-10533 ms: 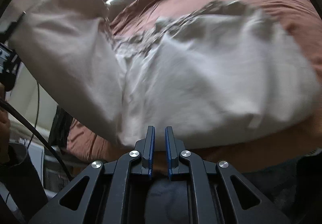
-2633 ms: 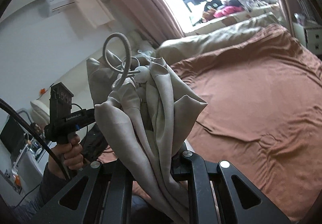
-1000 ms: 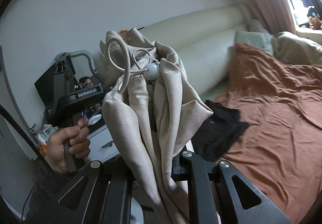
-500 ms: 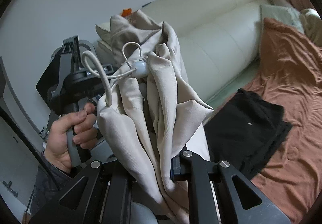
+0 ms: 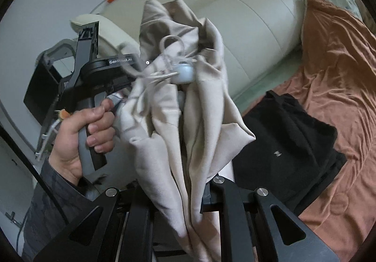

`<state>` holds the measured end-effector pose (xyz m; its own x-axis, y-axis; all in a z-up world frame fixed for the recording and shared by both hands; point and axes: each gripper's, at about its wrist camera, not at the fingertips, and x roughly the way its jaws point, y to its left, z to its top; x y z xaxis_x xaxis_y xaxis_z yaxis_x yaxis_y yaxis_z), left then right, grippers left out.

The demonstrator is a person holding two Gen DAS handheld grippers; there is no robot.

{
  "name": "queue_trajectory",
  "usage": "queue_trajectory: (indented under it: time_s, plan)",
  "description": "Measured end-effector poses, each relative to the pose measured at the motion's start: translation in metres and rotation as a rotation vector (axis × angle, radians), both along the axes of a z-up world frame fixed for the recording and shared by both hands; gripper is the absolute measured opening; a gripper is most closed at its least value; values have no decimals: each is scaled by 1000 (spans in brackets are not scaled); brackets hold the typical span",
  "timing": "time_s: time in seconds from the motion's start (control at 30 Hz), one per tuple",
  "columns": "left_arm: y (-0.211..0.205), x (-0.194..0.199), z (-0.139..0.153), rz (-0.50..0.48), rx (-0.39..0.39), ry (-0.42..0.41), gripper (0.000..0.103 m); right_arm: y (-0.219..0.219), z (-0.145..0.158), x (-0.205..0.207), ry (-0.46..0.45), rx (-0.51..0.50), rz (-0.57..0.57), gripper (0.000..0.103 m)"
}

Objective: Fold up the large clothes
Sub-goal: 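Lift the folded jacket with both tools and carry it toward the sofa, then lower the jacket onto the black garment at the bed end and open both tools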

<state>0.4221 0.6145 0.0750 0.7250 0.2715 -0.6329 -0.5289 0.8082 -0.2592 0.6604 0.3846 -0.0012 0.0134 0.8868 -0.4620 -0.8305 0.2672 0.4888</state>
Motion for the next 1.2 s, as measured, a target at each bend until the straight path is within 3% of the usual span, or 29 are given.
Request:
queue_trajectory:
  time_s: [0.3, 0.37, 0.47, 0.6, 0.67, 0.8, 0.93, 1.1, 1.2]
  plan:
    - [-1, 70, -35, -39, 30, 93, 16, -6, -41, 62, 101, -9, -86, 9]
    - [-5, 80, -49, -21, 38, 125, 31, -3, -63, 72, 132, -25, -110, 9]
    - [-5, 70, -70, 19, 50, 110, 47, 4, -100, 93, 219, -66, -157, 9]
    - [-5, 58, -89, 21, 29, 158, 47, 6, -138, 116, 378, -51, -222, 9]
    - [-7, 38, -99, 47, 33, 181, 47, 5, -149, 116, 440, -56, -236, 15]
    - [-8, 1, -109, 65, -97, 139, 47, -3, -155, 107, 503, -71, -267, 28]
    - [-31, -35, -121, 111, -99, 123, 58, -14, -142, 91, 444, -94, -300, 29]
    - [-60, -59, -141, 107, -132, 117, 59, -31, -115, 67, 307, -170, -399, 31]
    - [-78, -71, -144, 90, -137, 111, 59, -46, -98, 53, 271, -202, -436, 31]
